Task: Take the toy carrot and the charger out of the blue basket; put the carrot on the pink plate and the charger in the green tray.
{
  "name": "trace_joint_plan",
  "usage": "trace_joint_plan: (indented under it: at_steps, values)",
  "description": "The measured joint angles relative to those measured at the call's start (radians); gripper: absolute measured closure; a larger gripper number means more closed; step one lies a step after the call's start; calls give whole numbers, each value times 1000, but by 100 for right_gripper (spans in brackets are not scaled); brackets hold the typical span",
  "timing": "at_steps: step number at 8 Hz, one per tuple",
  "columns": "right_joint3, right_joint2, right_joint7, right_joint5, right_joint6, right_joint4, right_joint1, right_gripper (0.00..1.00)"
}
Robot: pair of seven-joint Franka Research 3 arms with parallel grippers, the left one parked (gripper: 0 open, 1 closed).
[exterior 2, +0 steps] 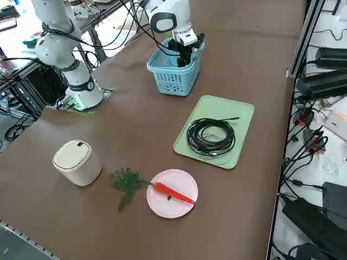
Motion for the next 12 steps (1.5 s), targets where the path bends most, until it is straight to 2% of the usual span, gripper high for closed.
trace_joint_plan:
  at_steps: [4,6,7,8,9,10,12]
  values:
    - [-1,35,-2,-29,44,0,0,3]
    - [-4,46,-2,-51,62,0,0,12]
    - [-4,53,-5,-56,68,0,0,35]
    - [-5,55,-13,-56,69,0,0,48]
    - [-7,55,-20,-56,69,0,-2,52]
    - [-8,55,-26,-56,69,1,-2,76]
    - [-9,53,-34,-56,69,4,-3,92]
